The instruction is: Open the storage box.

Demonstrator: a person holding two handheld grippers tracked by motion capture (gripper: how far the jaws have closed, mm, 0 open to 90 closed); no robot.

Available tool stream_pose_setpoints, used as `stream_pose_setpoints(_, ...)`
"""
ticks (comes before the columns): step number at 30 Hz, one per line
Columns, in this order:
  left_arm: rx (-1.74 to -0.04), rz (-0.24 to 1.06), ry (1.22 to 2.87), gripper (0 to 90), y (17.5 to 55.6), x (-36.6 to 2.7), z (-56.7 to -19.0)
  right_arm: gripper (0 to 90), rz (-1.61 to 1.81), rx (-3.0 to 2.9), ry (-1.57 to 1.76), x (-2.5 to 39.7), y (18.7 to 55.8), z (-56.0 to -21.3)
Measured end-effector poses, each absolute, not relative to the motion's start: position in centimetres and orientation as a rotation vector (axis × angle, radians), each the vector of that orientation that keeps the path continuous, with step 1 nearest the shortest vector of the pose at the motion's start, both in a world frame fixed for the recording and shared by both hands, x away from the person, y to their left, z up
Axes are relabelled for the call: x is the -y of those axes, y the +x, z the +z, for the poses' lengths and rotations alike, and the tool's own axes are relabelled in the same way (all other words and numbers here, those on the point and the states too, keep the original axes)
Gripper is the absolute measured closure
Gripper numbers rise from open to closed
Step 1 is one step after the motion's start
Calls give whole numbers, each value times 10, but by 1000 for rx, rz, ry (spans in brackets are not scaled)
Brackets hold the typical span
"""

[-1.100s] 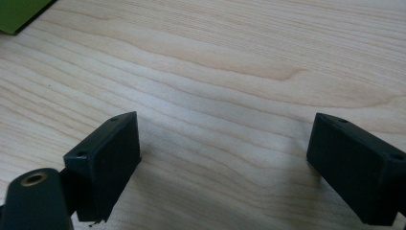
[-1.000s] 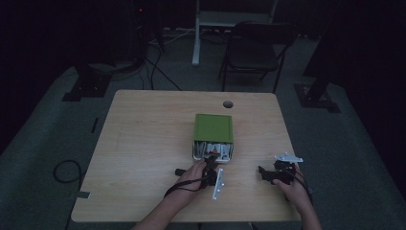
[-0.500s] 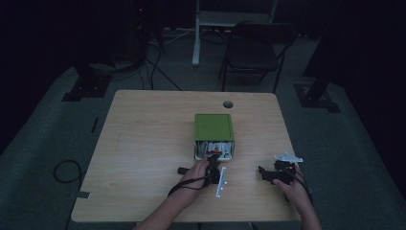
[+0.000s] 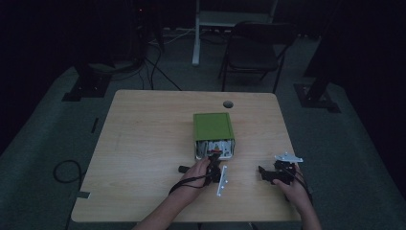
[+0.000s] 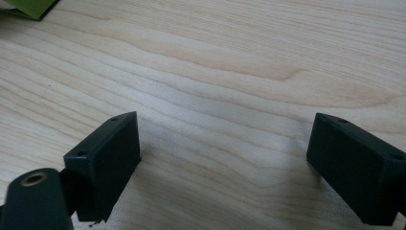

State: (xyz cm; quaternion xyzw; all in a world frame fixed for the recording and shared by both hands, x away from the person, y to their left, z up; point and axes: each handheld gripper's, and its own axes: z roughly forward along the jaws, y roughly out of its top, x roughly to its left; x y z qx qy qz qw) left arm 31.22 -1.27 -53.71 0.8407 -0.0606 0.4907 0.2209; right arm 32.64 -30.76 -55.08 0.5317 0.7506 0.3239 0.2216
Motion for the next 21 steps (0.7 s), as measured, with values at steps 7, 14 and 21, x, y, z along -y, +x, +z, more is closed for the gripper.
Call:
stream_pose_setpoints(7,152,1294,2334,715,305,13,-532,106,894,-2074,1470,308,326,-551)
stream_pose_setpoints(14,175,1325,2331,716,302,13,-534,106,895,-2074,1469,308,326,-551)
stream_pose_setpoints(21,207,1339,2328,724,301,13,-535,106,895,-2074,1470,308,326,-551)
